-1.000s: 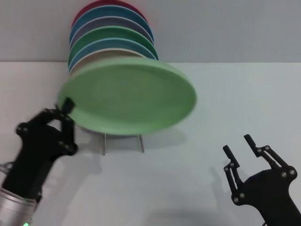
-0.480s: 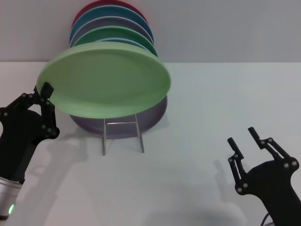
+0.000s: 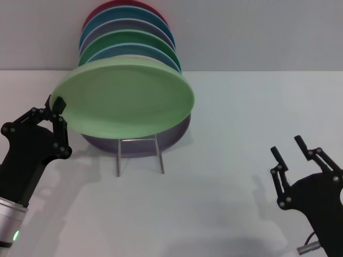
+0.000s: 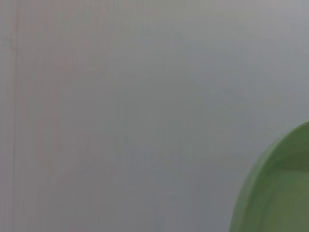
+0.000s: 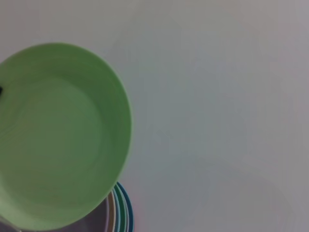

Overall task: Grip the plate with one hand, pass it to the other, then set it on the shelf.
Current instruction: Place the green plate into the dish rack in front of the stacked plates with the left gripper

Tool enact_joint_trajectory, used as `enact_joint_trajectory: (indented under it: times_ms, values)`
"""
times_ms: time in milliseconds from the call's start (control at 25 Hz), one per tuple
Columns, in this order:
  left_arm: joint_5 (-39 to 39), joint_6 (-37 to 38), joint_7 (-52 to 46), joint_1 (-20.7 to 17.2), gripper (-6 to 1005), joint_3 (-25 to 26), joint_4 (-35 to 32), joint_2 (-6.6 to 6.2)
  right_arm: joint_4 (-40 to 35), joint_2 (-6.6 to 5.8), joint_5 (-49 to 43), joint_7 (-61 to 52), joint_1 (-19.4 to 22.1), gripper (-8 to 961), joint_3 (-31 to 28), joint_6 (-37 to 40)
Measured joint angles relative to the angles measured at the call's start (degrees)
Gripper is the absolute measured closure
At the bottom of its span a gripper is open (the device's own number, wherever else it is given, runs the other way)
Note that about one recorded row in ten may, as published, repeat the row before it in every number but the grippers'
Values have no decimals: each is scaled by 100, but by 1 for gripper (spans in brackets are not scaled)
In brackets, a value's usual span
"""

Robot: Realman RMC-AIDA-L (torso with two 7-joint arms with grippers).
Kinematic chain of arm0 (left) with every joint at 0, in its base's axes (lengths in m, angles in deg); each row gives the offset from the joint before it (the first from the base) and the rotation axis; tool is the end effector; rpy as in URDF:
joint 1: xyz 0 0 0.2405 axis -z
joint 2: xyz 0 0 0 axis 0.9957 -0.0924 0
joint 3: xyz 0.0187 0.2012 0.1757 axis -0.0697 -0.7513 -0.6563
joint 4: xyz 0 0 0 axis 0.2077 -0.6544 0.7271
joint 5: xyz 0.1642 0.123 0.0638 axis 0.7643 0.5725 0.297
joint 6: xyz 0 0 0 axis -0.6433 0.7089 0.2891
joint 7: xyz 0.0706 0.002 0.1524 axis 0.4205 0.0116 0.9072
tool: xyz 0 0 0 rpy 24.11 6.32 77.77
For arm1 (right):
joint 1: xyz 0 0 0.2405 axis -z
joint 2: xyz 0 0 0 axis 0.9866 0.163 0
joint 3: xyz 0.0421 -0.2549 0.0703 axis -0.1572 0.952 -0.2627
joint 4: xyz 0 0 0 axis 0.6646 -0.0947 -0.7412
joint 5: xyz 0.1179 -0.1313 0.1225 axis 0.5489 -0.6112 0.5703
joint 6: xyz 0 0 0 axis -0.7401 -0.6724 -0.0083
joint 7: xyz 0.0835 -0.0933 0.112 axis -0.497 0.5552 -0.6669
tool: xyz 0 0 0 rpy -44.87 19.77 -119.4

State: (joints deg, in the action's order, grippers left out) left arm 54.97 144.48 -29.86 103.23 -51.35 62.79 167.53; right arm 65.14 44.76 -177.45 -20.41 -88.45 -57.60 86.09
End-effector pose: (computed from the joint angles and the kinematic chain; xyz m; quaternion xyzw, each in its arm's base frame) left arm -0.2793 0.2906 -0.0396 -0.7182 -0.0670 -0.4050 0.5619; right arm 0.2661 0.2124 -0.0826 -0.7190 -0.0546 0.2452 0.6481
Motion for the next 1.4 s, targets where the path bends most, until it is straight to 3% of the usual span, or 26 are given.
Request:
enact_joint_trajectory:
  times_ms: [1400]
  values:
    - [4,-818,35,67,956,-28,-223,10,-451,-16,10,-1818,-260,605,-1215,135]
